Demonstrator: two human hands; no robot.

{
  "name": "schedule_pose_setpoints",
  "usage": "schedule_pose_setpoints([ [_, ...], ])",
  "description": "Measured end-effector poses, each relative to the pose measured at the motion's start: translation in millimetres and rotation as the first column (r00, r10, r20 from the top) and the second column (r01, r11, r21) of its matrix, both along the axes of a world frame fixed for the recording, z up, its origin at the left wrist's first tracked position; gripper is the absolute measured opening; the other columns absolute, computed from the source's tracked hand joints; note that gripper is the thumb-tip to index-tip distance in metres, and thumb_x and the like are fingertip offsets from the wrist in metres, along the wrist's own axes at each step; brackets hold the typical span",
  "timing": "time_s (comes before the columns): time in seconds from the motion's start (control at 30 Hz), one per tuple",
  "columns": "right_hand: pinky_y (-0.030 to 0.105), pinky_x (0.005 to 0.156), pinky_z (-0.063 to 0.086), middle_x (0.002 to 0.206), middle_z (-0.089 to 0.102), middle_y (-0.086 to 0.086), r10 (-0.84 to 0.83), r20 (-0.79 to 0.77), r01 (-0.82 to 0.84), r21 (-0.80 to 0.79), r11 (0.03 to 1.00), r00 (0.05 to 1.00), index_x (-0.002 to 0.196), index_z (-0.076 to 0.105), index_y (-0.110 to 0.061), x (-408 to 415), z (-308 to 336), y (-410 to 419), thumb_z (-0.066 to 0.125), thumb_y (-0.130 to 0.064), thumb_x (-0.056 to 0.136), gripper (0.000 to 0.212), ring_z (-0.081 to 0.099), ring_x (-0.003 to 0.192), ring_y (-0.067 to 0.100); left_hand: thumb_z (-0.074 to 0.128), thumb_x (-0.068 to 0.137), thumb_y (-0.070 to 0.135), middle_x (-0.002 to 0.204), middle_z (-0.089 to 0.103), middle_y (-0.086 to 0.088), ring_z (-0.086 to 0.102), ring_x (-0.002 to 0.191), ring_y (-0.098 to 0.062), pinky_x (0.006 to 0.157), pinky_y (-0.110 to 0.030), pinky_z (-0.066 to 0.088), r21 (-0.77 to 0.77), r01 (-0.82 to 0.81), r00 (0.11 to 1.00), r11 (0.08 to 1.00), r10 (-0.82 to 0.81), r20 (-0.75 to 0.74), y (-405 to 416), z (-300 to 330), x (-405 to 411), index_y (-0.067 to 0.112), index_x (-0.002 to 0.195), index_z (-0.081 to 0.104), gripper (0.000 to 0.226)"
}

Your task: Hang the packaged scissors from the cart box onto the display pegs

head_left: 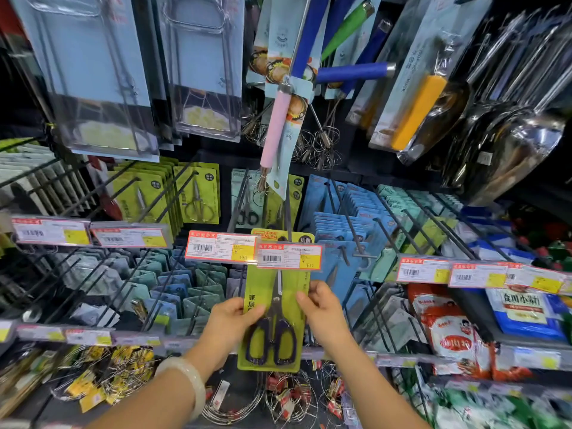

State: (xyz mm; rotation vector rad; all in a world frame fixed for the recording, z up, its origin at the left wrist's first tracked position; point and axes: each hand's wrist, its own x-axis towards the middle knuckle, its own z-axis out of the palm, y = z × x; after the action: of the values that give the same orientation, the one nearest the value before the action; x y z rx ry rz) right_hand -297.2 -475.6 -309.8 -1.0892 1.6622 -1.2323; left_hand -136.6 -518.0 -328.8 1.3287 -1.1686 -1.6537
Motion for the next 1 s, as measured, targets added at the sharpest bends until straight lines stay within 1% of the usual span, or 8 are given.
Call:
schedule_pose_setpoints([
  [0.07, 0.025, 0.081, 0.049, 0.1, 0.061, 0.0, 0.002, -0.017, -0.002, 0.022, 1.0, 1.0, 0.101, 0.049, -0.018, 0.5, -1.9, 0.3, 0.051, -0.015, 0.094, 0.008, 0.058, 0.092, 0.015, 0.067, 0.082, 0.003, 0.073, 0.072, -0.005, 0.067, 0.057, -0.01, 0.056, -0.021, 0.058, -0.015, 0.012, 1.0, 1.0, -0.012, 0.008, 0.0, 0.7, 1.1, 0.009, 0.079, 0.068, 0.006],
  [0.17, 0.018, 0.068, 0.044, 0.091, 0.059, 0.0, -0.008, 0.003, 0.008, 0.036, 0.999, 1.0, 0.092, 0.048, -0.021, 0.0, -6.9, 2.3, 0.049, -0.014, 0.095, 0.008, 0.054, 0.077, 0.009, 0.07, 0.08, 0.003, 0.068, 0.072, -0.001, 0.067, 0.059, -0.011, 0.059, -0.022, 0.058, -0.037, 0.041, 0.998, 0.998, -0.039, 0.043, -0.8, 0.7, 1.3, 0.011, 0.076, 0.069, 0.009],
  [0.27, 0.031, 0.074, 0.046, 0.092, 0.061, 0.007, -0.029, 0.023, 0.028, 0.047, 0.998, 0.999, 0.088, 0.049, -0.024, -1.6, -11.5, 0.4, 0.049, -0.013, 0.095, 0.012, 0.056, 0.079, 0.017, 0.072, 0.078, 0.005, 0.056, 0.069, 0.006, 0.064, 0.059, -0.011, 0.06, -0.023, 0.056, -0.07, 0.061, 0.994, 0.996, -0.054, 0.097, -3.0, -0.1, -0.4, 0.012, 0.07, 0.068, 0.012],
  [0.43, 0.022, 0.07, 0.044, 0.091, 0.061, 0.0, -0.033, 0.013, 0.033, 0.062, 0.998, 0.999, 0.09, 0.049, -0.024, 0.4, -15.5, -2.4, 0.048, -0.012, 0.095, 0.013, 0.056, 0.081, 0.013, 0.073, 0.079, 0.008, 0.061, 0.07, 0.002, 0.065, 0.056, -0.009, 0.055, -0.02, 0.056, -0.053, 0.068, 0.991, 0.996, -0.061, 0.123, -5.2, -3.1, 1.1, 0.008, 0.075, 0.07, 0.004],
  [0.63, 0.034, 0.07, 0.046, 0.085, 0.058, 0.007, -0.019, -0.07, 0.024, 0.079, 0.997, 0.997, 0.09, 0.047, -0.024, -0.2, -20.9, -4.5, 0.048, -0.014, 0.095, 0.011, 0.053, 0.074, 0.018, 0.073, 0.078, 0.009, 0.077, 0.075, -0.007, 0.068, 0.066, -0.018, 0.064, -0.026, 0.058, -0.009, 0.079, 0.991, 0.997, -0.077, 0.111, -9.5, -8.9, 2.1, 0.007, 0.079, 0.071, 0.003],
  [0.73, 0.026, 0.066, 0.042, 0.08, 0.056, 0.001, -0.01, -0.1, 0.016, 0.065, 0.998, 0.995, 0.089, 0.047, -0.023, -2.7, -22.7, -4.9, 0.048, -0.012, 0.095, 0.013, 0.051, 0.068, 0.012, 0.073, 0.079, 0.008, 0.083, 0.075, -0.011, 0.069, 0.071, -0.024, 0.064, -0.027, 0.058, 0.01, 0.082, 0.991, 0.997, -0.082, 0.104, -11.2, -9.4, -0.5, 0.006, 0.079, 0.071, 0.003],
  [0.87, 0.019, 0.063, 0.04, 0.076, 0.054, -0.005, -0.001, -0.116, 0.007, 0.053, 0.999, 0.993, 0.088, 0.048, -0.025, -4.2, -23.4, -6.4, 0.048, -0.011, 0.095, 0.016, 0.05, 0.066, 0.007, 0.072, 0.079, 0.007, 0.078, 0.074, -0.009, 0.068, 0.063, -0.018, 0.057, -0.021, 0.058, 0.027, 0.092, 0.992, 0.995, -0.095, 0.087, -12.6, -8.4, -0.4, 0.008, 0.078, 0.07, 0.002],
  [1.0, 0.024, 0.075, 0.049, 0.09, 0.062, -0.002, -0.002, -0.105, 0.006, 0.042, 0.999, 0.994, 0.093, 0.05, -0.026, -0.9, -23.6, -7.9, 0.049, -0.011, 0.095, 0.015, 0.059, 0.083, 0.014, 0.07, 0.079, 0.002, 0.083, 0.074, -0.013, 0.068, 0.064, -0.021, 0.059, -0.026, 0.06, 0.059, 0.077, 0.996, 0.995, -0.08, 0.045, -17.0, -9.7, 2.8, 0.001, 0.089, 0.071, 0.01],
])
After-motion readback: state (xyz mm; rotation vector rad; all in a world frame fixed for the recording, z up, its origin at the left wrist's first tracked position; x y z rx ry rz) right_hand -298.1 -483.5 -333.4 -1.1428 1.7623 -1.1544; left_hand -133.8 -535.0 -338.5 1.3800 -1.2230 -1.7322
